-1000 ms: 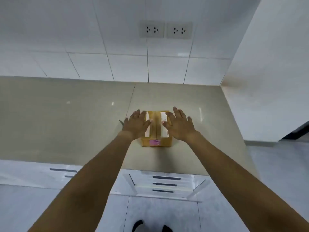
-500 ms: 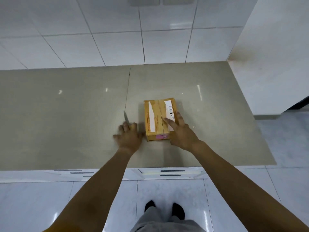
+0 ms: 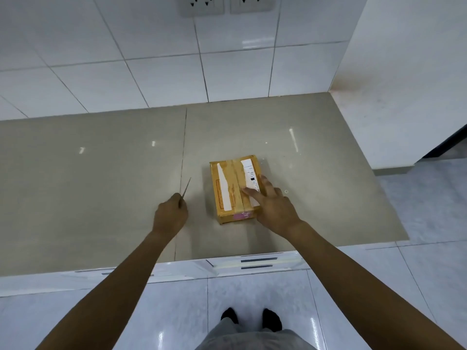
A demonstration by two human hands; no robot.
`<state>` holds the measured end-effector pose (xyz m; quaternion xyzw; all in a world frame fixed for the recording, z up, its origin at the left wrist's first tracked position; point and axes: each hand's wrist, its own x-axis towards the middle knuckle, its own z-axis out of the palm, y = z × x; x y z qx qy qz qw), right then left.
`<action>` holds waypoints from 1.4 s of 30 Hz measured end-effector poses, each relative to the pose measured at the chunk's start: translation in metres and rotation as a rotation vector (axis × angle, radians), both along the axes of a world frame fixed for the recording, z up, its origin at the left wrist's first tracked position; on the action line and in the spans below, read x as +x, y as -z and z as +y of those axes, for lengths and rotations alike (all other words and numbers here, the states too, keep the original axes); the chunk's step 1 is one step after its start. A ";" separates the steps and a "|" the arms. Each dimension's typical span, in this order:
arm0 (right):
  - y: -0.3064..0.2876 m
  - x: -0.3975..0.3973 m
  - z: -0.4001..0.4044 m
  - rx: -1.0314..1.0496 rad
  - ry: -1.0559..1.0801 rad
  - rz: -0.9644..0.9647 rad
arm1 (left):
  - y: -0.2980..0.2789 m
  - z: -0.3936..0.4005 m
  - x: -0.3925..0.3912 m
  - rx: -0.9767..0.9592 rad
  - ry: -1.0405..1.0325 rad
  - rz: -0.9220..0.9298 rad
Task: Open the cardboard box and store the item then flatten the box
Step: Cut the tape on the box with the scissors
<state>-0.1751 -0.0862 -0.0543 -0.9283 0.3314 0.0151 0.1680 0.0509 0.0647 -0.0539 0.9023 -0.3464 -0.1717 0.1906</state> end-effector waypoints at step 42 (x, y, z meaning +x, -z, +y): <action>-0.011 0.015 -0.004 0.155 -0.126 0.055 | -0.024 -0.019 -0.043 -0.028 0.963 -0.717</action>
